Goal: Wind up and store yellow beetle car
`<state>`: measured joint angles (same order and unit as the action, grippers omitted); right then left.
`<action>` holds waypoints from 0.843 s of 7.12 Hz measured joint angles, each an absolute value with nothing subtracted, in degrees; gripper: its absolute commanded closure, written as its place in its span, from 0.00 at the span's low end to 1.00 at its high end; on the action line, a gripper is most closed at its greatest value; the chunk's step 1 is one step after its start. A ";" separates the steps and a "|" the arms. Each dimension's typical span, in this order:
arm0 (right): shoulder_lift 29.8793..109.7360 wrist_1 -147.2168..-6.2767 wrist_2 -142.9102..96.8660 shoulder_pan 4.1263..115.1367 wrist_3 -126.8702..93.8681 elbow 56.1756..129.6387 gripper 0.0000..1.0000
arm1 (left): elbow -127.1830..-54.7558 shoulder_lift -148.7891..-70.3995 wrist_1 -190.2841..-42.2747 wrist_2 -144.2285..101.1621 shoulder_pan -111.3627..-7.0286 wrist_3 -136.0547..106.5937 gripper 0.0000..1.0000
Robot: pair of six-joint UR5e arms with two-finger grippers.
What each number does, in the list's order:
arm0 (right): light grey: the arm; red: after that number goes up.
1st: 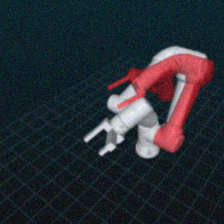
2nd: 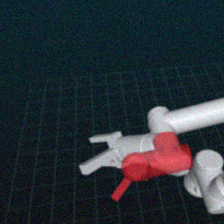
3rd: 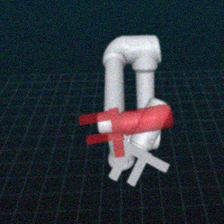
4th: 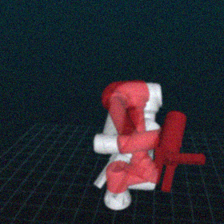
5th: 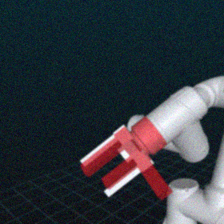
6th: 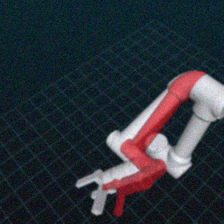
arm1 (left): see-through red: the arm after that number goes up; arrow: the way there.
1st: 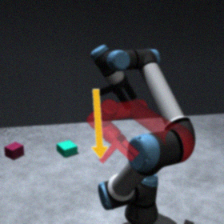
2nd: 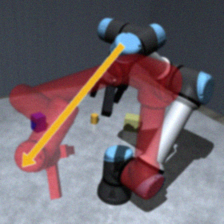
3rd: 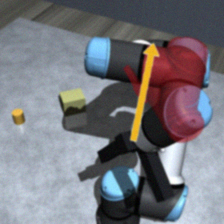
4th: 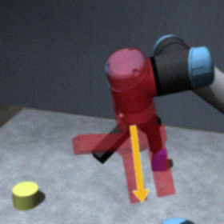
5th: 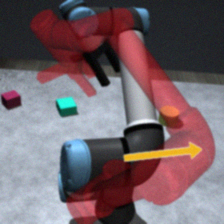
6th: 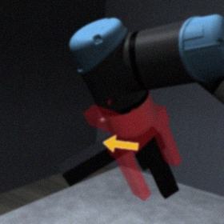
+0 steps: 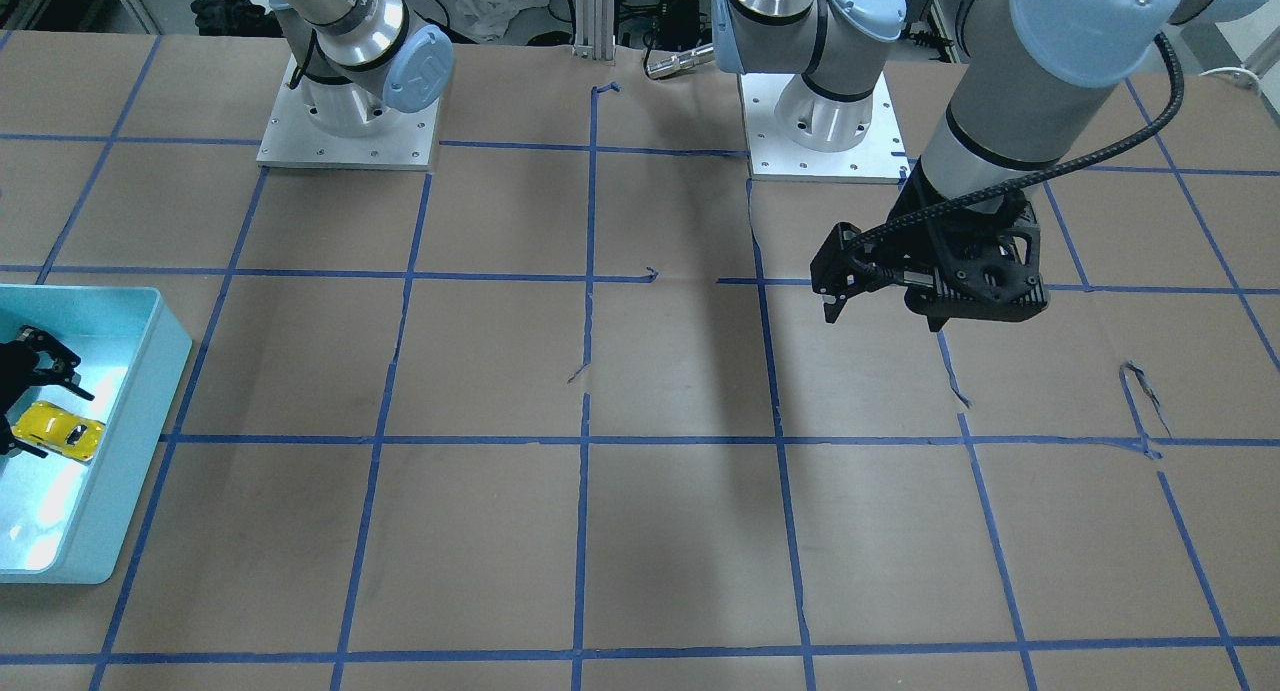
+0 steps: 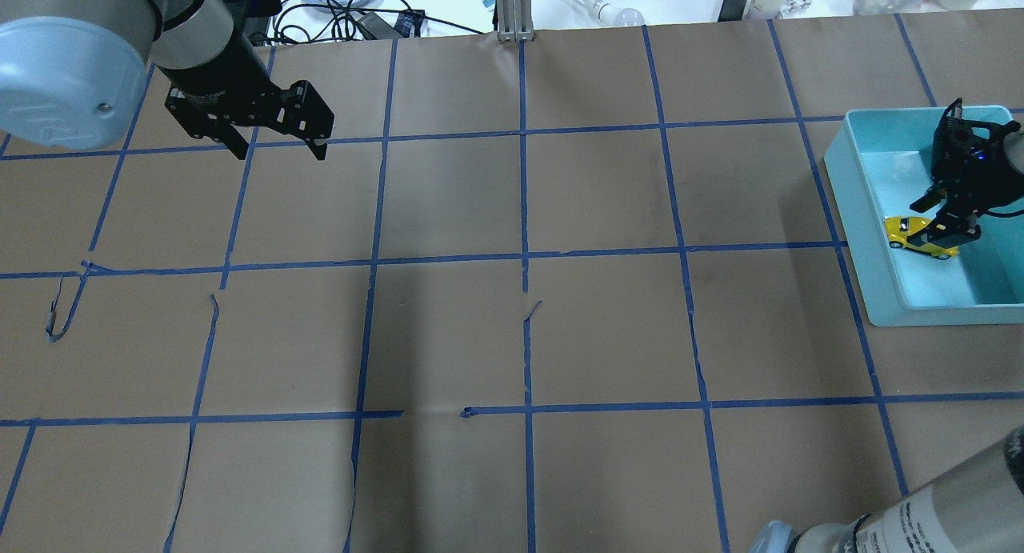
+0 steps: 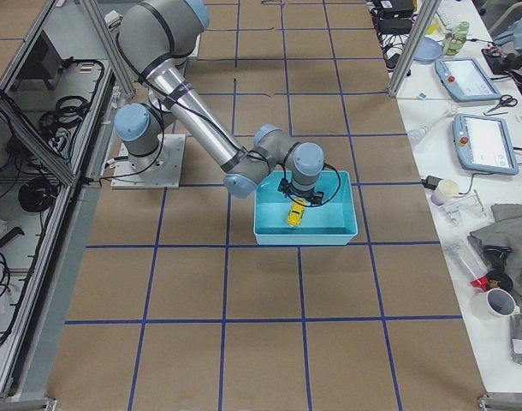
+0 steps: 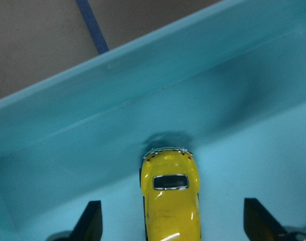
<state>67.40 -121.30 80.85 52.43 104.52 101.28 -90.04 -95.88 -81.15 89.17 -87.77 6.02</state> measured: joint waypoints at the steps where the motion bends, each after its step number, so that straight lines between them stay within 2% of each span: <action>1: 69.84 -119.44 80.94 52.99 104.41 100.64 0.00 | -90.05 -95.76 -81.17 89.63 -87.73 6.29 0.00; 6: 84.26 -98.65 81.49 60.79 97.25 89.56 0.00 | -90.57 -95.02 -81.24 89.92 -87.18 6.93 0.00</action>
<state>84.26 -98.65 81.49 60.79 97.25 89.56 -90.57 -95.02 -81.24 89.92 -87.18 6.93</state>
